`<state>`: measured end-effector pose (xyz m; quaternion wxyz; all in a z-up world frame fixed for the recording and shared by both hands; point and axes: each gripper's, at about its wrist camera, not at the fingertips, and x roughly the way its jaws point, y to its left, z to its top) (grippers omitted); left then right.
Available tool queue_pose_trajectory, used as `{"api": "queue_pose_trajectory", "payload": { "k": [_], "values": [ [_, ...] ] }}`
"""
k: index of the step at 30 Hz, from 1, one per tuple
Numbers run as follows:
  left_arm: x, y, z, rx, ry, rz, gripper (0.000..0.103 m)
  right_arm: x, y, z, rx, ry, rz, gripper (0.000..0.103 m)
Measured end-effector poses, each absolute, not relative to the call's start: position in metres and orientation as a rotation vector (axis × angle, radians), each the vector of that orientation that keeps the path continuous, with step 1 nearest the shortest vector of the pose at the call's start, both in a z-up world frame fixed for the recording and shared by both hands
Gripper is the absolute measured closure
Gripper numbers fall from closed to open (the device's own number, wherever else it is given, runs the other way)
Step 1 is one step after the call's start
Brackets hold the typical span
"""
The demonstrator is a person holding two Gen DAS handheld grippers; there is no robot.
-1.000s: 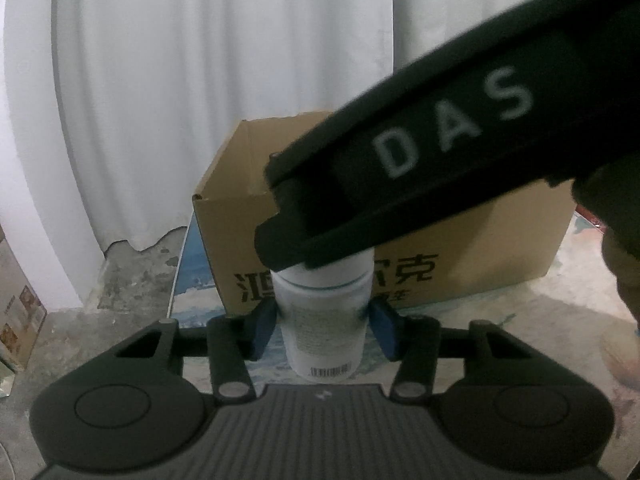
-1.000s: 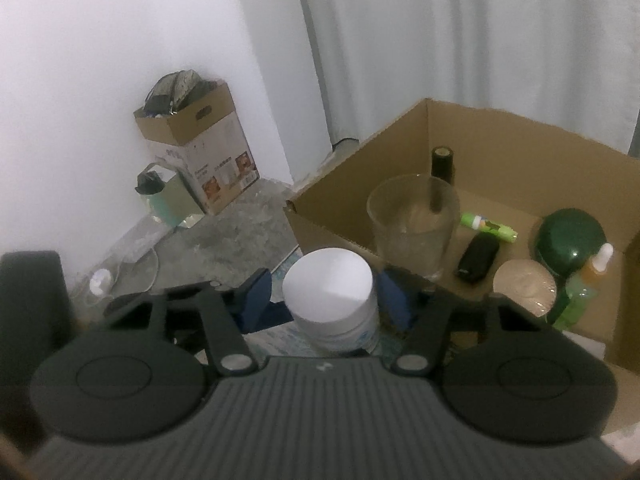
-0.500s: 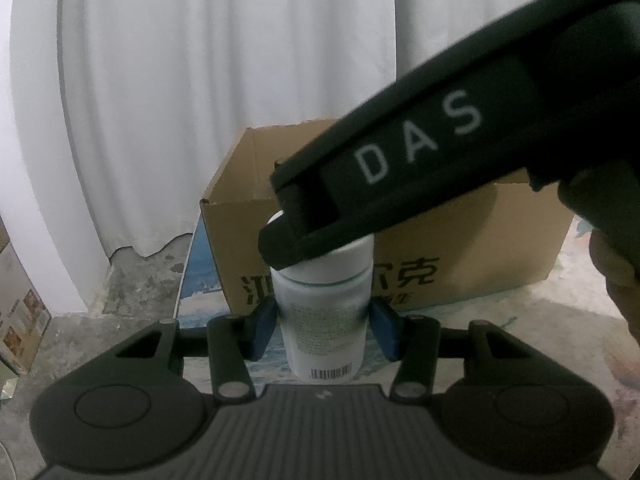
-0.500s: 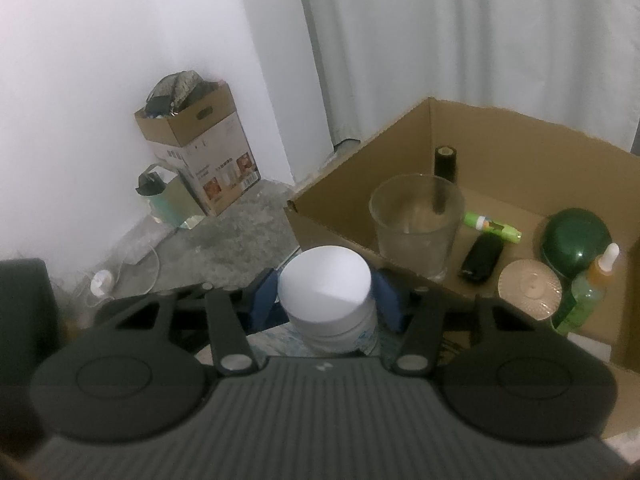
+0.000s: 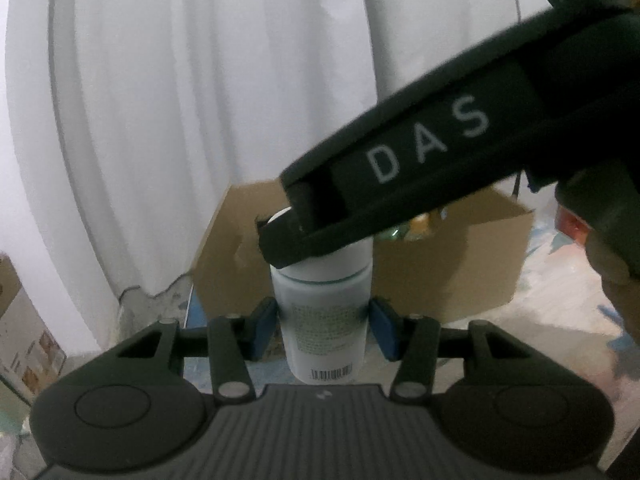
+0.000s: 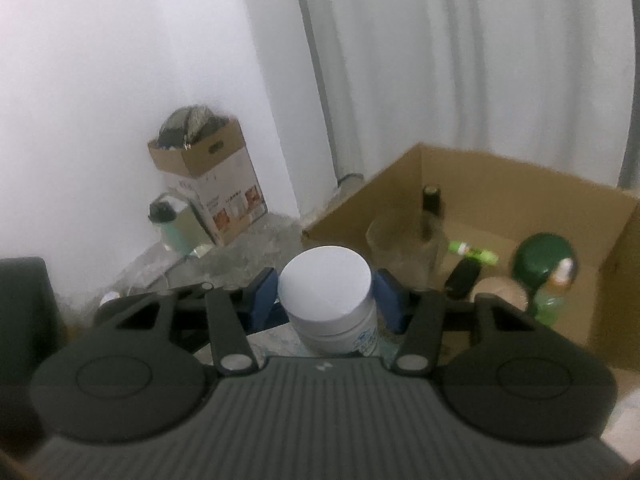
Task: Organize rigid objects
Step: 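Lift the supplement bottle with the right gripper, lower it into the box, release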
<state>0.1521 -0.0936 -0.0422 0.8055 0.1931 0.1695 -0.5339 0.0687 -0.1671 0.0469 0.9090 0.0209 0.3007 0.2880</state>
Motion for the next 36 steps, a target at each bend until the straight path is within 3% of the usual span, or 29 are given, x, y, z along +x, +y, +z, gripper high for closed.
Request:
{"api": "queue_pose_trajectory", "payload": {
  "k": [10, 18, 36],
  "values": [
    [0.116, -0.144, 0.008, 0.43, 0.229, -1.241, 0.051, 0.054, -0.24, 0.108, 0.046, 0.493, 0.551, 0.05],
    [0.114, -0.227, 0.021, 0.426, 0.256, -1.338, 0.051, 0.096, -0.309, 0.131, 0.066, 0.481, 0.485, 0.05],
    [0.174, -0.377, -0.035, 0.519, 0.571, -1.356, 0.051, 0.219, -0.381, 0.061, 0.073, 0.654, 0.476, 0.05]
  ]
}}
